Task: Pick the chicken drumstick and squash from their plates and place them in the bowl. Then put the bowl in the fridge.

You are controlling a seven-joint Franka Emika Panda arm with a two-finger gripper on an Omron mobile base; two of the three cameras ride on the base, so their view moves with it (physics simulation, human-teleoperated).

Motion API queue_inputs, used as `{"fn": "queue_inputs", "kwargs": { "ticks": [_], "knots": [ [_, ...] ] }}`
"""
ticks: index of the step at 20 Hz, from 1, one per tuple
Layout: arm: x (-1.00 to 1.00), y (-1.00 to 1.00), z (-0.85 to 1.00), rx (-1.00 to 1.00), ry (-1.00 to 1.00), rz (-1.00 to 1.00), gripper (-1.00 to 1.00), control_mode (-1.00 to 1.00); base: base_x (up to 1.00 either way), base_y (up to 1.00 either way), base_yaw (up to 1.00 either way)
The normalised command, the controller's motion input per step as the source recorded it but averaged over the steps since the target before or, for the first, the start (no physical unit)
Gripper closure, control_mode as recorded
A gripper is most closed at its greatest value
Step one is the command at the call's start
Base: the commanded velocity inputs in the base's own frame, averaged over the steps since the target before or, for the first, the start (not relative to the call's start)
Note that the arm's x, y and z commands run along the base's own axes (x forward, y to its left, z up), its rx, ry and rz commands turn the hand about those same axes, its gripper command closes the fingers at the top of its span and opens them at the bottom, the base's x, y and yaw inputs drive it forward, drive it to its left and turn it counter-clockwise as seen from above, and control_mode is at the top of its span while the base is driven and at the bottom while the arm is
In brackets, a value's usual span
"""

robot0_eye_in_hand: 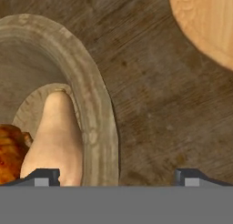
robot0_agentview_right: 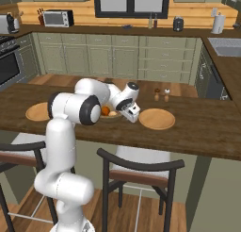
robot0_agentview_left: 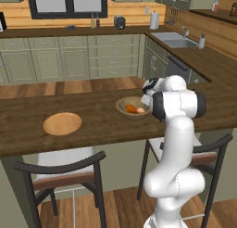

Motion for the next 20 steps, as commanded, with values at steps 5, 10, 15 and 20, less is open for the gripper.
{"fn": "queue_inputs", "kwargs": {
  "ticks": [5,10,15,20],
  "knots": [
    [0.02,0.04,-0.02,0.00,0.00,0.00,-1.00,-1.00,0.00,0.00,0.00],
    [0.06,0.09,-0.06,0.00,0.00,0.00,-1.00,-1.00,0.00,0.00,0.00],
    [0.02,0.09,-0.06,0.00,0.00,0.00,1.00,-1.00,0.00,0.00,0.00],
    [0.00,0.07,-0.11,0.00,0.00,0.00,1.00,-1.00,0.00,0.00,0.00]
  ]
}}
